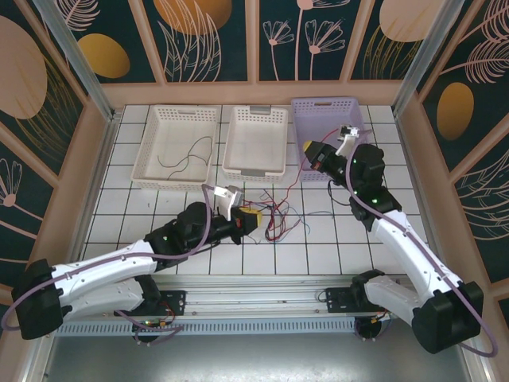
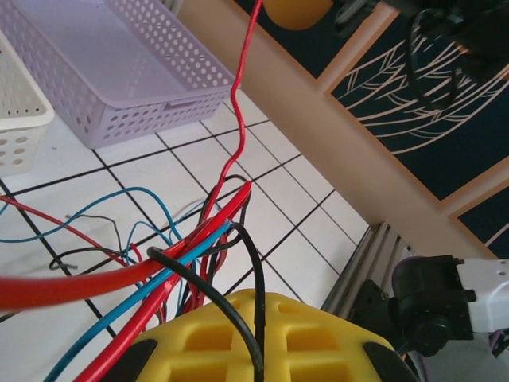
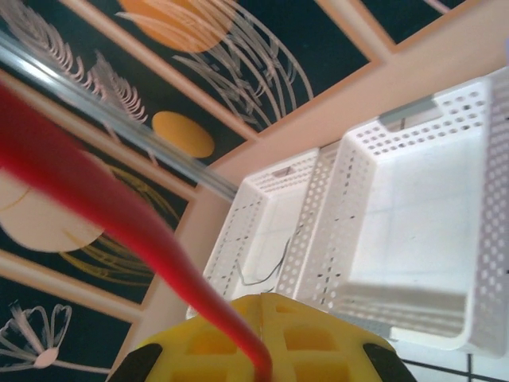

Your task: Untangle the cables

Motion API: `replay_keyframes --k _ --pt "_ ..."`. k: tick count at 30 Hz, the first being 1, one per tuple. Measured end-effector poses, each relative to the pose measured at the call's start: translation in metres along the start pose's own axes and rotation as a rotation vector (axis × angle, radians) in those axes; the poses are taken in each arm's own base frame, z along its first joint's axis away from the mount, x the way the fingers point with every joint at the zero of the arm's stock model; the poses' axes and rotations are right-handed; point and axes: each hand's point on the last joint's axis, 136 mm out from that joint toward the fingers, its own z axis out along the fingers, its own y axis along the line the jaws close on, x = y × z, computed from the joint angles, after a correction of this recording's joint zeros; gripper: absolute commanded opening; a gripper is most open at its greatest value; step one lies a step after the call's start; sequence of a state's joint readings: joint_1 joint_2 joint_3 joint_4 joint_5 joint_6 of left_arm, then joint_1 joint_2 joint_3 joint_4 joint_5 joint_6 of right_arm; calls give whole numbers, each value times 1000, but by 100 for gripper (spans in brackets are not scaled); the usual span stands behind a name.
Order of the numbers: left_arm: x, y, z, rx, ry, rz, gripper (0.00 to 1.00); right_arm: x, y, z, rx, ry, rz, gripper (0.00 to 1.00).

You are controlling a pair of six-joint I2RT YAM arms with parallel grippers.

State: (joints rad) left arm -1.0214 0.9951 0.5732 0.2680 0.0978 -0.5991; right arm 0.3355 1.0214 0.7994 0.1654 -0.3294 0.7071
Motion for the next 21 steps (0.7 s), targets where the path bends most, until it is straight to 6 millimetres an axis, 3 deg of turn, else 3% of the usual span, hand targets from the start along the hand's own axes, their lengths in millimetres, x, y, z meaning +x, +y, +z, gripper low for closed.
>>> replay_keyframes --k 3,8,10,21 --pt "-4 -5 -7 18 -10 2 0 0 -24 1 58 -7 28 0" --pt "-2 -13 -13 51 6 4 24 3 -53 3 127 -2 72 0" --pt "2 -13 -13 61 20 -1 29 6 -54 4 121 11 79 0" --pt "24 -12 -7 91 104 -13 38 8 -46 5 84 25 76 0"
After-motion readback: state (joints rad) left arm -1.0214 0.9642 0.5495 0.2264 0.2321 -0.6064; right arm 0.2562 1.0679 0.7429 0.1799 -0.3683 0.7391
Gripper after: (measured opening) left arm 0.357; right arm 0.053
